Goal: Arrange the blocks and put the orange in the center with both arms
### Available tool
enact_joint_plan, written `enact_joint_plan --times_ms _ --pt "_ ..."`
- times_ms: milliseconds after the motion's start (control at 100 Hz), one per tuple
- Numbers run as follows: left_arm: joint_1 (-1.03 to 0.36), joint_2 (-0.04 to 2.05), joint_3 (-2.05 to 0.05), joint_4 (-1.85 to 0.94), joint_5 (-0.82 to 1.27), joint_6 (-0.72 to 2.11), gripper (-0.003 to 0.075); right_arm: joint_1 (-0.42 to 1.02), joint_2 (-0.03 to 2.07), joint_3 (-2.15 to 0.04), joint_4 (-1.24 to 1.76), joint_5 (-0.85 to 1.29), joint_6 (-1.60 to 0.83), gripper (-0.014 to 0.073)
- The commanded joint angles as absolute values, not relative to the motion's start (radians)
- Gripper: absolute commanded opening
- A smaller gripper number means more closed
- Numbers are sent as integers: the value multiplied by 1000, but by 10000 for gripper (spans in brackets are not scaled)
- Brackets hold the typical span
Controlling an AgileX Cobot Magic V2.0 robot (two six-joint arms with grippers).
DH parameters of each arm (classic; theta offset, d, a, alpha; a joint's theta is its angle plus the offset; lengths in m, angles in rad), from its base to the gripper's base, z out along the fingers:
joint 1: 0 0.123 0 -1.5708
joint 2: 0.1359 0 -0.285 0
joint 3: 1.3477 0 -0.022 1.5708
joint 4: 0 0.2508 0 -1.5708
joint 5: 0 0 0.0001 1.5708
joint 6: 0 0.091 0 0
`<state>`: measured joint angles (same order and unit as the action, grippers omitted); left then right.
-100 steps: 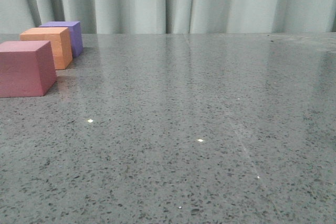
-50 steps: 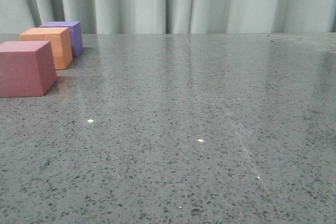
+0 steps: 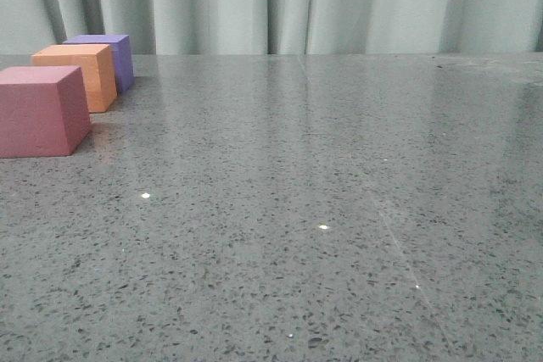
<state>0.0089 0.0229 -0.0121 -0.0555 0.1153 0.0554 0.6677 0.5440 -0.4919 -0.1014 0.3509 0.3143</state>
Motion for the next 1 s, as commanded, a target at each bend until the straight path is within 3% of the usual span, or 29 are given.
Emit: enact_joint_plan --times_ms 0,990 --pt "12 12 -16 -66 15 52 -19 666 543 -521 -118 269 309 -121" --pt "12 -37 21 -78 48 52 -19 666 543 -521 -118 267 309 -121"
